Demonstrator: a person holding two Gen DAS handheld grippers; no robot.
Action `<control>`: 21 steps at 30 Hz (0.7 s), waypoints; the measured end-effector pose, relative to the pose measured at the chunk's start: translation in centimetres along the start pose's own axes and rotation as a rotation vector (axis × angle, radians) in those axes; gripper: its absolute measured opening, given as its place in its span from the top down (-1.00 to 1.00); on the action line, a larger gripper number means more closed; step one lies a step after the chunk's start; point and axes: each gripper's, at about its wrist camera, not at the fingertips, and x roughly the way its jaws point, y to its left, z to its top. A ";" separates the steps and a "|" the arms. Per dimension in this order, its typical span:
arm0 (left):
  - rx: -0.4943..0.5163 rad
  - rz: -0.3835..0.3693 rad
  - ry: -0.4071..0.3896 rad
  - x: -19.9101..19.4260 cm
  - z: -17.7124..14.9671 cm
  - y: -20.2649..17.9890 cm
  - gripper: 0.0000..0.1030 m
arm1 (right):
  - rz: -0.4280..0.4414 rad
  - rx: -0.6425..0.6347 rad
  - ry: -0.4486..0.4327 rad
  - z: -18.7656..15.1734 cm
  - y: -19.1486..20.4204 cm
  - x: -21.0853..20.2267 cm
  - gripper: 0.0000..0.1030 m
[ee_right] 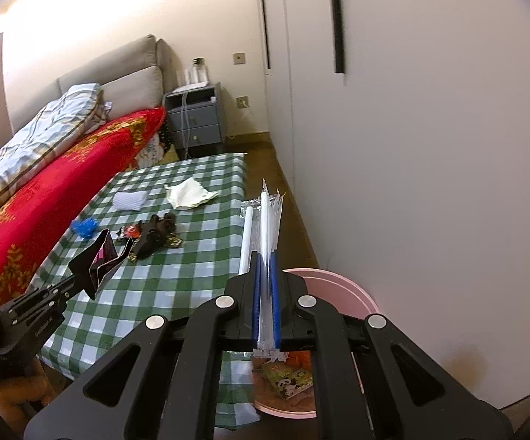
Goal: Collect trash
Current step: 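Carry the straws and pink wrapper over the pink bin and release both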
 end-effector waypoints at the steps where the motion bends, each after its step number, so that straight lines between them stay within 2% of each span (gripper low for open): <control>1: 0.007 -0.011 0.000 0.2 0.0 -0.4 0.99 | -0.003 0.011 0.001 0.0 -0.3 0.2 0.89; 12: 0.049 -0.131 0.036 3.1 -0.8 -5.2 0.99 | -0.044 0.103 0.003 1.1 -3.1 1.5 0.89; 21: 0.054 -0.206 0.080 6.4 -1.1 -8.6 0.99 | -0.060 0.123 0.016 1.9 -4.5 2.8 0.89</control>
